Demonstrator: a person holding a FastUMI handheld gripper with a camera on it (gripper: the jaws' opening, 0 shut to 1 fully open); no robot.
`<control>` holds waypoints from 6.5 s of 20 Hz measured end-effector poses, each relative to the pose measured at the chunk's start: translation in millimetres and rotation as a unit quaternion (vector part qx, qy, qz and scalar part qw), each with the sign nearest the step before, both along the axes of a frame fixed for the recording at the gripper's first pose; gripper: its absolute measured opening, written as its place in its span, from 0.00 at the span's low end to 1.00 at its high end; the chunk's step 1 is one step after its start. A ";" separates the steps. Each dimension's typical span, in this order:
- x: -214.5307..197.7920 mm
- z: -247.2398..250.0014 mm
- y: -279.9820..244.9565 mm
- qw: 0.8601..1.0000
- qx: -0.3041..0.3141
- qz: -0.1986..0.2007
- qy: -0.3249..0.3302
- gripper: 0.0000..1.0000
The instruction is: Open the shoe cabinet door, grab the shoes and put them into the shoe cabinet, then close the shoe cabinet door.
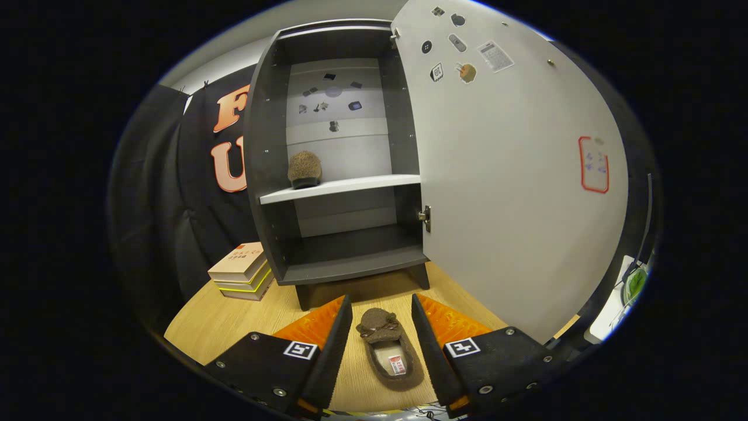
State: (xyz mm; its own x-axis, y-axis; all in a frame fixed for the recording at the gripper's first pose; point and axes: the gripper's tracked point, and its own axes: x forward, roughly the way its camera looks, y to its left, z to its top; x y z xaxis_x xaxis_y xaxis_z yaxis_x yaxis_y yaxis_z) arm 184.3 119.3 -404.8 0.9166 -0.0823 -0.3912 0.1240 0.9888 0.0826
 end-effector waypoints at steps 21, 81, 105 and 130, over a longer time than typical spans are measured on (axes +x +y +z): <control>38.6 -168.9 35.0 0.994 -0.007 0.047 0.102 0.74; 284.2 154.1 23.0 0.999 0.013 0.030 0.020 0.08; 446.6 88.1 20.5 0.995 0.015 0.044 0.091 0.14; 285.8 184.3 24.2 0.994 -0.026 0.096 0.047 0.83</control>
